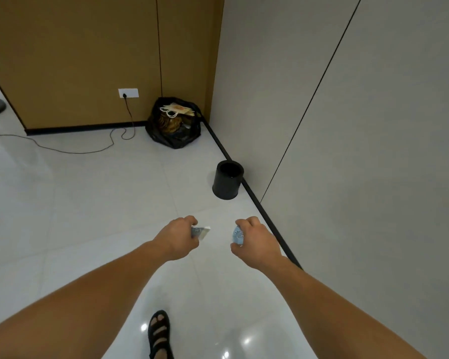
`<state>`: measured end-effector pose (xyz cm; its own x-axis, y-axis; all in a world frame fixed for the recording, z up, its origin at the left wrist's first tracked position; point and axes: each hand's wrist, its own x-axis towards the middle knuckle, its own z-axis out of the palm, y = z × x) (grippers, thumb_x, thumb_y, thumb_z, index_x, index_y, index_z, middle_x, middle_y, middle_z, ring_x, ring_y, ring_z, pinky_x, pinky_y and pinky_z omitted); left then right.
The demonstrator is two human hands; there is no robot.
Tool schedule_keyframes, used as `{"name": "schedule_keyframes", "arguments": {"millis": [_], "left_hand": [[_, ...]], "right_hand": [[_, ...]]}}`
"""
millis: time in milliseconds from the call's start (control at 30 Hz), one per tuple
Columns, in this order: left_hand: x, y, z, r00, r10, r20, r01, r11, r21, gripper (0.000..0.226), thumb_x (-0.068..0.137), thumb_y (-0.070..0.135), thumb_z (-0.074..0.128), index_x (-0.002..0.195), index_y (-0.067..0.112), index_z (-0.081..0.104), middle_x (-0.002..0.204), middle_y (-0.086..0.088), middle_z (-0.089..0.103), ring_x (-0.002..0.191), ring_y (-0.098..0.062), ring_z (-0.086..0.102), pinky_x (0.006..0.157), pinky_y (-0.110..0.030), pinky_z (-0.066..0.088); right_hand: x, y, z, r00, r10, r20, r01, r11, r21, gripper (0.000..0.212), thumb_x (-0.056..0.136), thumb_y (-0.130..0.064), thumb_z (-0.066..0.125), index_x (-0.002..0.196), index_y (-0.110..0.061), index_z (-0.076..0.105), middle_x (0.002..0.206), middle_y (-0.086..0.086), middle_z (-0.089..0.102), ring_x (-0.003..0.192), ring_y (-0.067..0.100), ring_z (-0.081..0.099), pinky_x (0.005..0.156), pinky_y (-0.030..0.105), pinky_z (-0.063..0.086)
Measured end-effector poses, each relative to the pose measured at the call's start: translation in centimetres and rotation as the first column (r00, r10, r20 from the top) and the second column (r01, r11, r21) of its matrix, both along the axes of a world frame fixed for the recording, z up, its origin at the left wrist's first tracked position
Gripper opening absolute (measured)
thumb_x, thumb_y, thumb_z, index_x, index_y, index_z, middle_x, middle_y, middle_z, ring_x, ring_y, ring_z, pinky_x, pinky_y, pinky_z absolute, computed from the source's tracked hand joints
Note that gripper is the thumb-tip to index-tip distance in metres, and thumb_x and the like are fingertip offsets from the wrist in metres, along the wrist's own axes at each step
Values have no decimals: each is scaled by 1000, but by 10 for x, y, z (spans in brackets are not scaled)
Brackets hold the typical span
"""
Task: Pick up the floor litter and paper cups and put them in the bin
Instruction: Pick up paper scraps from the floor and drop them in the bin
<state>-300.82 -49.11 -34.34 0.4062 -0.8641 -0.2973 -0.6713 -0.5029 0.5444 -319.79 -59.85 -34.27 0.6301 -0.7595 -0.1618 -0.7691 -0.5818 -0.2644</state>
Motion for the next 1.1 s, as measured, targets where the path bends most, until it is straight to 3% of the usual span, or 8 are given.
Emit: {"name": "schedule_keyframes", "arguments": {"millis": [333, 600, 833, 1100], "left_hand": [[134, -167, 9, 995, -105, 5, 104, 994, 31, 46, 89, 26, 57, 133, 18, 47, 121, -7, 57, 85, -19, 55, 67, -25, 43], [184, -332, -5, 981, -191, 14, 189, 979, 80, 49, 93, 25, 54, 139, 18, 40, 131, -8, 52, 111, -23, 55, 89, -27, 45], [222, -481, 5, 989, -147, 34, 144, 986, 89, 48, 94, 22, 52, 140, 16, 40, 130, -10, 53, 112, -24, 55, 89, -26, 45], [257, -628, -29, 982, -175, -68, 182, 975, 124, 44, 92, 17, 52, 135, 13, 44, 127, -13, 54, 113, -27, 55, 94, -30, 45]], "right_hand": [[126, -143, 5, 996, -88, 6, 88, 995, 36, 64, 87, -42, 61, 143, -26, 38, 135, -2, 40, 116, 21, 50, 92, 33, 49], [182, -304, -17, 993, -116, -2, 116, 991, 65, 63, 87, -43, 59, 143, -27, 36, 138, -1, 38, 119, 23, 48, 92, 32, 47], [225, -459, -15, 997, -82, 8, 81, 992, 94, 63, 88, -43, 59, 144, -26, 34, 139, 2, 37, 121, 24, 47, 95, 34, 47], [272, -595, -40, 993, -111, -48, 117, 979, 169, 63, 88, -41, 60, 144, -25, 36, 140, 1, 39, 120, 23, 47, 97, 33, 46]]}}
